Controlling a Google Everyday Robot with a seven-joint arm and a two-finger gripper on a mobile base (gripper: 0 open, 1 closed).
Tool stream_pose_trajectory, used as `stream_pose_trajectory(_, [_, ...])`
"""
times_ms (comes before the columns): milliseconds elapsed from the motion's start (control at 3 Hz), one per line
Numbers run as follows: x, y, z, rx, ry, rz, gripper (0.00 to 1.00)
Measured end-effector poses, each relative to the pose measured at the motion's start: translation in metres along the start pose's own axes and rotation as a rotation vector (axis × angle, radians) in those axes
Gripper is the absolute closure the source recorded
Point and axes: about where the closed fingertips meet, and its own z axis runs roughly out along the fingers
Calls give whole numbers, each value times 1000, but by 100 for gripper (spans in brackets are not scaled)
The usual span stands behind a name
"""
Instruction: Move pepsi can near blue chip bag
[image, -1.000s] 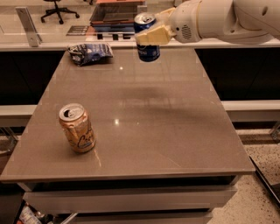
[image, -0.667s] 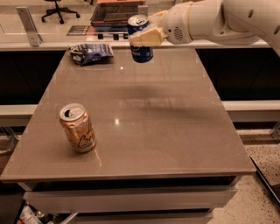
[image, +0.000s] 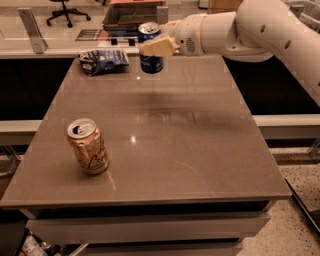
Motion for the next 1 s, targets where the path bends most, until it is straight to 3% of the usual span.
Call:
stream_pose_trajectory(667, [28, -17, 31, 37, 47, 21, 100])
stream_pose_trajectory(1000, [42, -27, 65, 23, 40, 33, 100])
